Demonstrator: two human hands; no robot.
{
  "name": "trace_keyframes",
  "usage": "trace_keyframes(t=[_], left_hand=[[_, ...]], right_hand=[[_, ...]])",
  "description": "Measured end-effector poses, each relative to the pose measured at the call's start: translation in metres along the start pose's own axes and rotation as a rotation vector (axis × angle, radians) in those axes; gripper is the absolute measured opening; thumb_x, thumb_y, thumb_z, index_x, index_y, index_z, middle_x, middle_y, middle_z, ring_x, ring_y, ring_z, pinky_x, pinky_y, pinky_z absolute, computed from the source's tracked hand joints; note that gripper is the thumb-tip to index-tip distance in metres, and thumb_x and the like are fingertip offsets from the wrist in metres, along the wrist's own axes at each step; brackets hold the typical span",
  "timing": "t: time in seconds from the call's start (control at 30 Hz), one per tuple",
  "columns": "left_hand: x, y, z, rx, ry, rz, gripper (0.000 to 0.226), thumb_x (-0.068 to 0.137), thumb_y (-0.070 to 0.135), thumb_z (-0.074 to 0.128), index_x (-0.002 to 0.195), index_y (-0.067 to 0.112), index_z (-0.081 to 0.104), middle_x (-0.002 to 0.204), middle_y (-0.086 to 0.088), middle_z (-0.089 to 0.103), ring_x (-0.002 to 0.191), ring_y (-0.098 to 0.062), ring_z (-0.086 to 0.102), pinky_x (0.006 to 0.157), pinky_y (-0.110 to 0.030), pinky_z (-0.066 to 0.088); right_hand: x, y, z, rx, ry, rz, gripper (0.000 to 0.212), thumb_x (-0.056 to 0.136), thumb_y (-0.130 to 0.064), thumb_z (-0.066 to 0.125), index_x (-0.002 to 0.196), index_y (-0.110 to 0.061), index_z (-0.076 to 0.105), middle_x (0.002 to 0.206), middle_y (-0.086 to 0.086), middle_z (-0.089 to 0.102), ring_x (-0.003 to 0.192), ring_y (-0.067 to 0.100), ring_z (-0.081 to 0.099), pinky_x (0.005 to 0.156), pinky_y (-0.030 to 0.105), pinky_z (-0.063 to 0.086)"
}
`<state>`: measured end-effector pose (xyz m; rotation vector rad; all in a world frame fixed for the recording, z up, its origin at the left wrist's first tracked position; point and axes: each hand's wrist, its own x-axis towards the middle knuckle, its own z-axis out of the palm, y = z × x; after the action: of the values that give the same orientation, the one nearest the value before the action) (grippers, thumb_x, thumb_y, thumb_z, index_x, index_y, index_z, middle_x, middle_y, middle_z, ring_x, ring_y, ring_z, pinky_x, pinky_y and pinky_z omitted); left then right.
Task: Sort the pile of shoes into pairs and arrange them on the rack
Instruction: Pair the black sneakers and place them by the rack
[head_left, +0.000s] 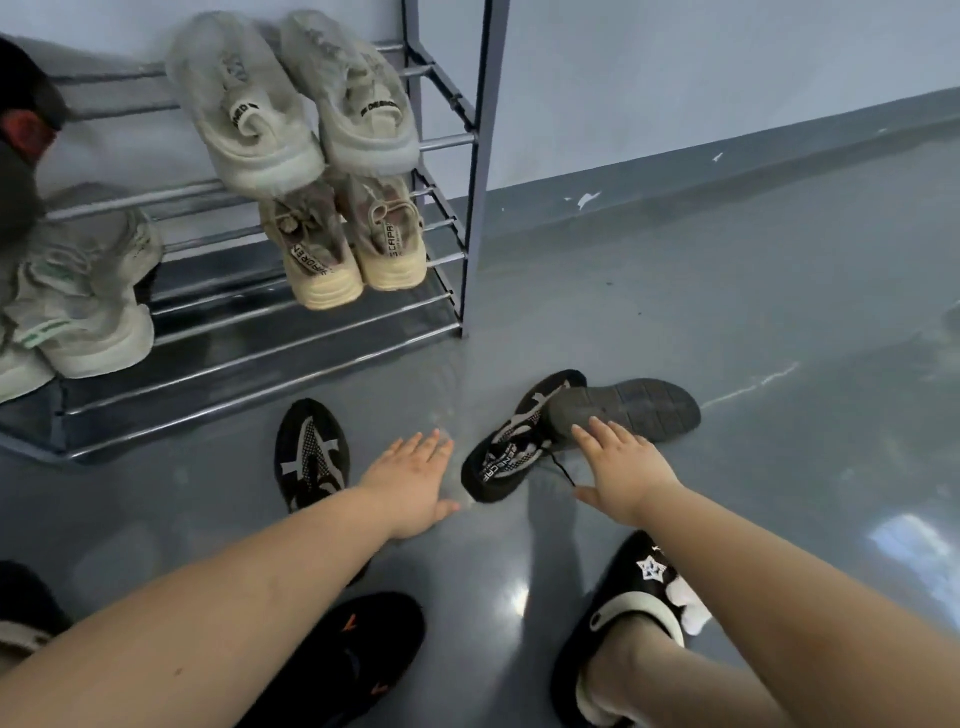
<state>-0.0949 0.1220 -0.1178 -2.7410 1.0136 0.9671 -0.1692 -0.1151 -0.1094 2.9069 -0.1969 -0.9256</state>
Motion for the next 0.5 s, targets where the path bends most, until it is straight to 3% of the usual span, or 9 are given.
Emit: trace_keyframes(t=[0.13,0.3,0.5], left_hand=[[0.031,0.019,-0.006,-0.047,-0.021,0.044,0.078,0.095,0.05,0.039,0.151,0.013,-0.002,0.16,-0.007,-0.005,0.148,-0.022,0.0,0.118,-0.033,0.002],[0.078,0.04,-0.018,-0.146,0.006,0.079,0.076,0.095,0.049,0.04,0.151,0.015,0.004,0.16,-0.005,0.006,0.147,-0.022,0.009,0.119,-0.034,0.009],[0.131,0.059,-0.021,-0.282,0.012,0.068,0.07,0.095,0.046,0.042,0.151,0.018,0.01,0.158,-0.001,0.018,0.144,-0.021,0.02,0.115,-0.033,0.02]], right_hand=[[0.018,0.022,-0.007,-0.009,-0.018,0.025,0.079,0.095,-0.049,0.043,0.153,-0.017,0.001,0.161,0.009,0.004,0.147,0.027,0.01,0.118,0.042,0.018],[0.067,0.041,-0.022,0.08,0.022,0.09,0.072,0.094,-0.047,0.046,0.151,-0.016,0.015,0.154,0.006,0.025,0.142,0.027,0.025,0.11,0.042,0.03],[0.112,0.066,-0.004,0.171,-0.068,0.08,0.074,0.093,-0.051,0.047,0.152,-0.019,0.016,0.158,0.004,0.019,0.145,0.024,0.018,0.115,0.04,0.023]])
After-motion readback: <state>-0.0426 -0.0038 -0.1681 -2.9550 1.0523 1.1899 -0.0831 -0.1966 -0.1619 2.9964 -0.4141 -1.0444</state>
